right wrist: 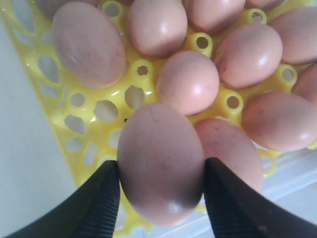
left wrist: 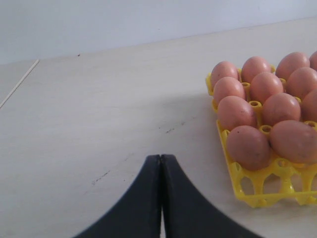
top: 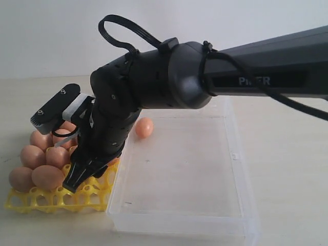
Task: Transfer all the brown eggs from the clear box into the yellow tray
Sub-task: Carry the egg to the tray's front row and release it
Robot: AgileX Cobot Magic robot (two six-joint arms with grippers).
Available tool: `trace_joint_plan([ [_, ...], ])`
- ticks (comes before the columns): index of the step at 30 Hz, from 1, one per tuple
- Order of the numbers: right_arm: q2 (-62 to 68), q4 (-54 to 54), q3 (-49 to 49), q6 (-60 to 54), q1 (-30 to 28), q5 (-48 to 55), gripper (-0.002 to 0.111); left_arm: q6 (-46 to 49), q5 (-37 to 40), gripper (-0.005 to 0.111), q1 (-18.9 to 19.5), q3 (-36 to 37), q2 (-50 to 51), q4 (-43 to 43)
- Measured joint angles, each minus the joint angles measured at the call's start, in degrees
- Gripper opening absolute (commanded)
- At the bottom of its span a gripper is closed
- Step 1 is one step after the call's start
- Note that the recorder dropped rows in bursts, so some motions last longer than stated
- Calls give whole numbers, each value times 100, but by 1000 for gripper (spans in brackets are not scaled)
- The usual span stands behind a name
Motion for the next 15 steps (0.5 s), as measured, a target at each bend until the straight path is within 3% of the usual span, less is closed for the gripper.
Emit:
trace_joint_plan([
  [8, 168, 68, 0, -20, 0, -18, 0, 0, 0, 0, 0, 0, 0, 0],
  [15, 178, 755, 0, -485, 46, -18, 0, 0, 0, 0, 0, 0, 0, 0],
])
